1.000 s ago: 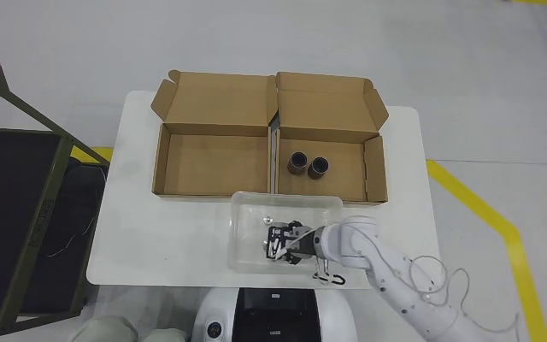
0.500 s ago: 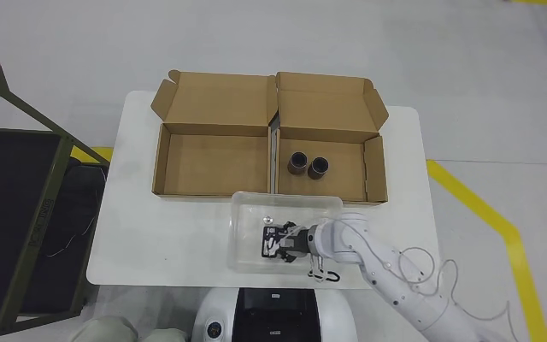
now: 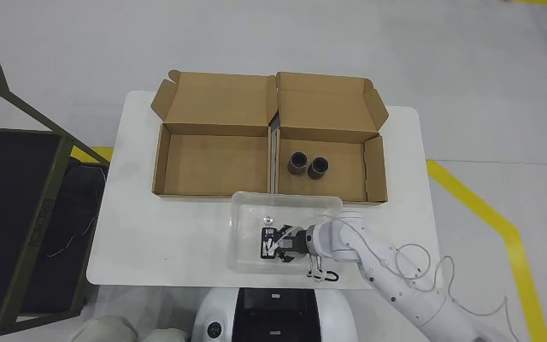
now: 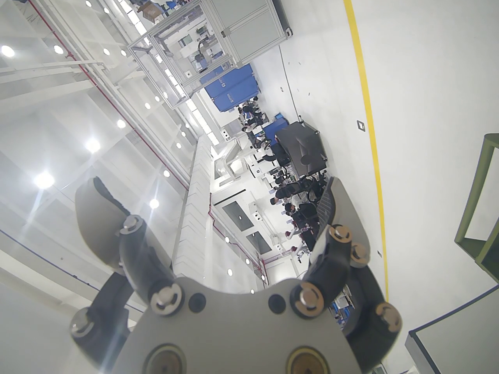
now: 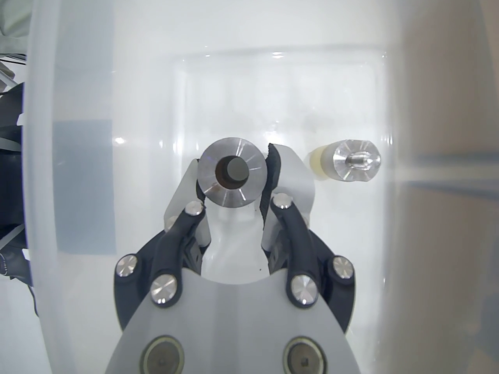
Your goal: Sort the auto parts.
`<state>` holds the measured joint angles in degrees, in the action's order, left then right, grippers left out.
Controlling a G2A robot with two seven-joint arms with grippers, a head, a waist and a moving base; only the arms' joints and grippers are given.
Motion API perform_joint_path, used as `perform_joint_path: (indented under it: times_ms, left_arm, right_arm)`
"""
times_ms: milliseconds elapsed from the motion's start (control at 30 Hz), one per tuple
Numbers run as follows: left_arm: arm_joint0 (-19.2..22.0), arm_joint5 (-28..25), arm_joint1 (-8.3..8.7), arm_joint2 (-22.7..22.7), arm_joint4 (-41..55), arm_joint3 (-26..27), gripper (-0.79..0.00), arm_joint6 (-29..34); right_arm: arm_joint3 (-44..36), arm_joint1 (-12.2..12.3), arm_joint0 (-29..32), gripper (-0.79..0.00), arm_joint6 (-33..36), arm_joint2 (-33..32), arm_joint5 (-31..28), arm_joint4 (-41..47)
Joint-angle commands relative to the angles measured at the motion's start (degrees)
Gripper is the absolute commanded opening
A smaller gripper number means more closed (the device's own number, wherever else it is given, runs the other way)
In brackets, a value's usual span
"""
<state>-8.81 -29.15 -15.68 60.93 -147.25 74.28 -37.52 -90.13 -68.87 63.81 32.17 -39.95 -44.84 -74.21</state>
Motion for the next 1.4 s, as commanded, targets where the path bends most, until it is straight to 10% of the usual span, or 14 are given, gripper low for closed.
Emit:
perform_joint_path:
  times_ms: [0,1367]
  left_arm:
    - [0.00,0.00,0.00,0.00,0.00,0.00,0.000,0.00]
    - [0.00,0.00,0.00,0.00,0.00,0.00,0.000,0.00]
  right_arm:
    - [-0.22,0.02,-0.05,-0.739,-0.04,0.02,-0.17,0.06]
    - [-23.67,4.27,7.89,-0.785,-12.11,-11.71,0.73,-2.74]
